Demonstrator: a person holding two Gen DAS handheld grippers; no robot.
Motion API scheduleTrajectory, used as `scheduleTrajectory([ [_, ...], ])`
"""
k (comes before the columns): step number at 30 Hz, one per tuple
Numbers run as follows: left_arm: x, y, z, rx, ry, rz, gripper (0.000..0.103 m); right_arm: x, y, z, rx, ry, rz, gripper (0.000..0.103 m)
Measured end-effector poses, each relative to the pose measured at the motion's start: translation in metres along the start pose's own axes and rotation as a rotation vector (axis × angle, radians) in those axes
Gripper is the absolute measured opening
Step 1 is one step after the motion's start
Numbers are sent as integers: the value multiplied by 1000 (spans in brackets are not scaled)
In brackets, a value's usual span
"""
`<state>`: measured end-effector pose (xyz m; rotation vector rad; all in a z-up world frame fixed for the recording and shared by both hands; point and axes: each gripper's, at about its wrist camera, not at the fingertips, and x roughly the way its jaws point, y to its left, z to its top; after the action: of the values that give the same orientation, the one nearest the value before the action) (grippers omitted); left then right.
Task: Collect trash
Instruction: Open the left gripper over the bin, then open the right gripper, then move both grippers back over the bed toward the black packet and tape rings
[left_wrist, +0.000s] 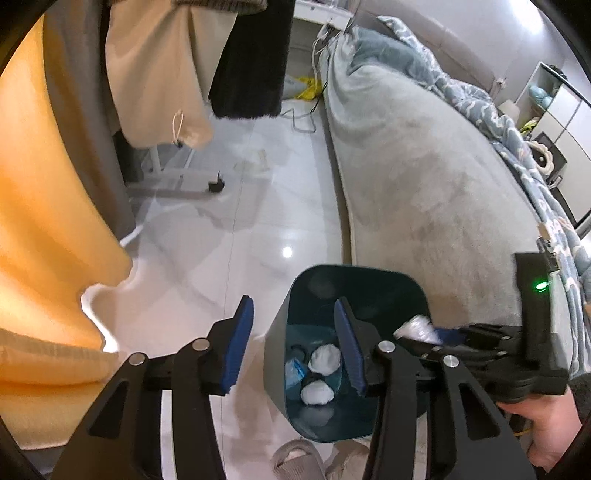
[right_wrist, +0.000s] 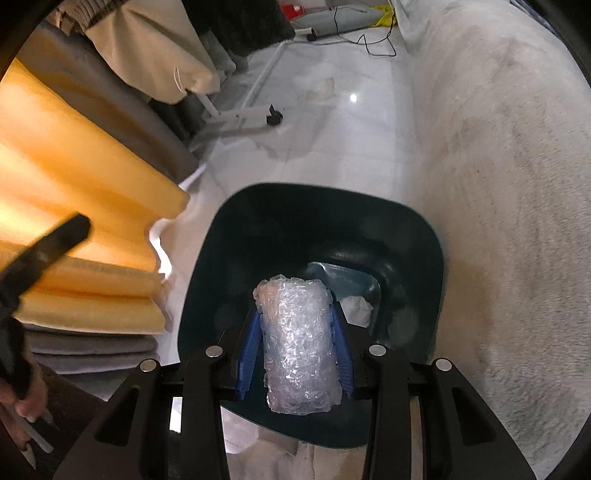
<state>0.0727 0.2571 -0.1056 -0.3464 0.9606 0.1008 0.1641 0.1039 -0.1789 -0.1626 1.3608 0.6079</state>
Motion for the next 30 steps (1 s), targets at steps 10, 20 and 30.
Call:
scheduleTrajectory([
  [10,-40,-15,12,41,-123,-44,48,2,8,-7,-55,30,-65,57],
  [20,-73,-53,26,87,-280,-138,48,-40,2,-18,-93,-51,-60,68],
  [30,-80,-110,37,146,-334,-209,54,-110,-34,-29,-61,-206,-96,71],
])
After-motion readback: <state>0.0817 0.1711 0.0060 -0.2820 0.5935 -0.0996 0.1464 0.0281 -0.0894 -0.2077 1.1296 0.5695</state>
